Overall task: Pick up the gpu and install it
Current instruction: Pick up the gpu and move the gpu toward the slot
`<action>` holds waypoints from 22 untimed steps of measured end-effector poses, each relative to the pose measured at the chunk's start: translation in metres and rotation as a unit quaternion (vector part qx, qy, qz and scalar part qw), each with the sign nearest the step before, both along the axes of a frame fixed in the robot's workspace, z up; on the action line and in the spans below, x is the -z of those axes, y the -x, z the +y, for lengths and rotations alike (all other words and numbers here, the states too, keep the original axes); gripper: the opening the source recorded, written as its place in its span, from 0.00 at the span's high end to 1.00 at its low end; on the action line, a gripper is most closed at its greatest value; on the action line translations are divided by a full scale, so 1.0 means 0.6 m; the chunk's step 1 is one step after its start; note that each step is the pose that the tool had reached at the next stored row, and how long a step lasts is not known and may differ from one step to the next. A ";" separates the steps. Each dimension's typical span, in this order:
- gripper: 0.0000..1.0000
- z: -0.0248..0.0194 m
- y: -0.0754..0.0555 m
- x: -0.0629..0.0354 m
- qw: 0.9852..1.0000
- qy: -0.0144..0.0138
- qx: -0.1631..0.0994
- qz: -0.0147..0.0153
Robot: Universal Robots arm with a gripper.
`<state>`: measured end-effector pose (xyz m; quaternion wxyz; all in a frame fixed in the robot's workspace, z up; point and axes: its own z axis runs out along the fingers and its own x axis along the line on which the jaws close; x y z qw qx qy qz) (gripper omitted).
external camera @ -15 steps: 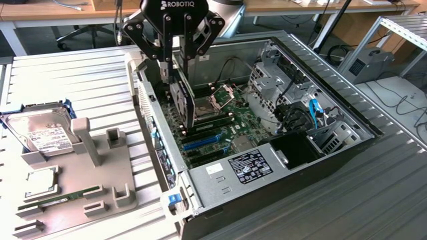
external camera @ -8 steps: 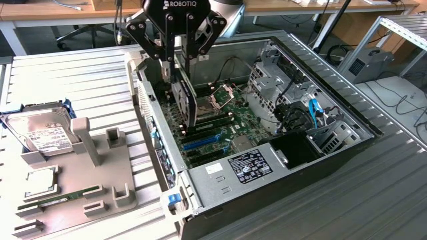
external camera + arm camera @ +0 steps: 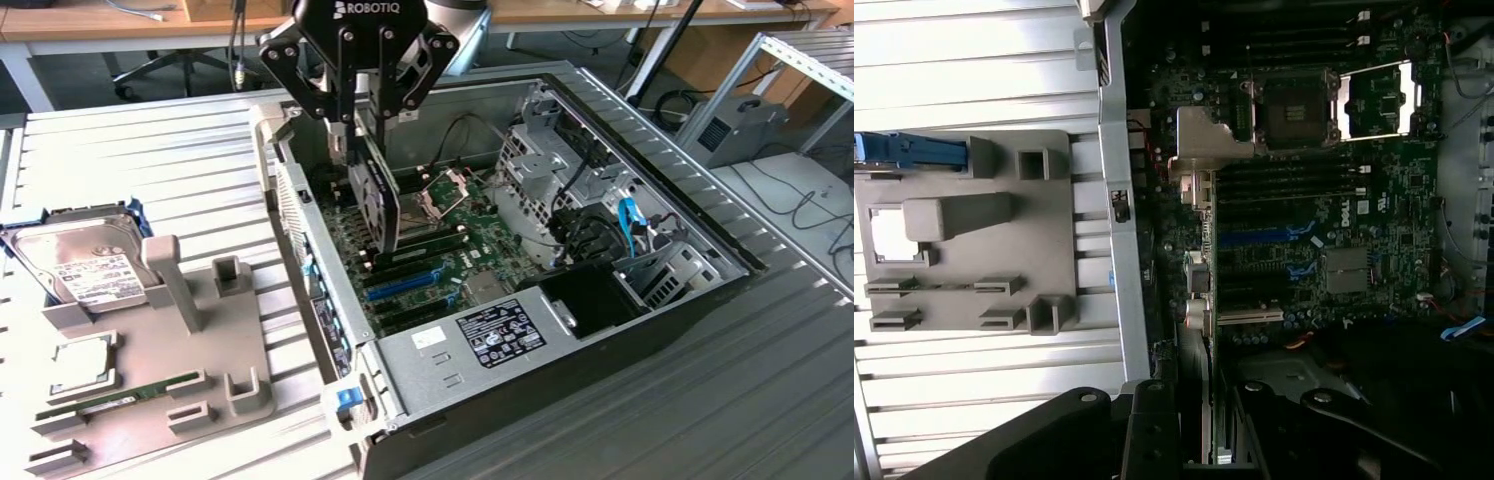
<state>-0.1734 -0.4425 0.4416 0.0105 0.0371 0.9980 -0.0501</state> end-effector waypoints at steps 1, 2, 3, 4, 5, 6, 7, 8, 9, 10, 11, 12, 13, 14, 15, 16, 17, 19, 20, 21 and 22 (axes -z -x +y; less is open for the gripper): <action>0.74 0.0000 -0.001 0.000 1.000 0.000 0.000 0.000; 0.74 0.0000 -0.002 0.000 1.000 0.000 0.000 0.000; 0.74 0.0000 -0.003 0.000 1.000 0.000 0.000 0.000; 0.74 0.0000 -0.004 0.000 1.000 0.000 0.000 0.000; 0.74 0.0000 -0.005 0.000 1.000 0.000 0.000 0.000; 0.74 0.0000 -0.006 0.000 1.000 0.000 0.000 0.000; 0.74 0.0000 -0.007 0.000 1.000 0.000 0.000 0.000; 0.74 0.0001 -0.008 0.000 1.000 0.000 0.000 0.000; 0.74 0.0001 -0.010 0.000 1.000 0.000 0.000 0.000; 0.74 0.0000 -0.012 0.000 1.000 0.000 0.000 0.000; 0.74 0.0000 -0.015 0.000 1.000 0.000 0.000 0.000; 0.74 0.0000 -0.017 0.000 1.000 0.000 0.000 0.000; 0.74 0.0000 -0.020 0.000 1.000 0.000 0.000 0.000; 0.74 0.0000 -0.021 0.000 1.000 0.000 0.000 0.000; 0.74 0.0000 -0.023 0.000 1.000 0.000 0.000 0.000; 0.74 0.0000 -0.025 0.000 1.000 0.000 0.000 0.000; 0.74 0.0000 -0.027 0.000 1.000 0.000 0.000 0.000; 0.74 0.0000 -0.030 0.000 1.000 0.000 0.000 0.000; 0.74 0.0000 -0.032 0.000 1.000 0.000 0.000 0.000; 0.74 0.0001 -0.034 0.000 1.000 0.000 0.000 0.000; 0.74 0.0000 -0.035 0.000 1.000 0.000 0.000 0.000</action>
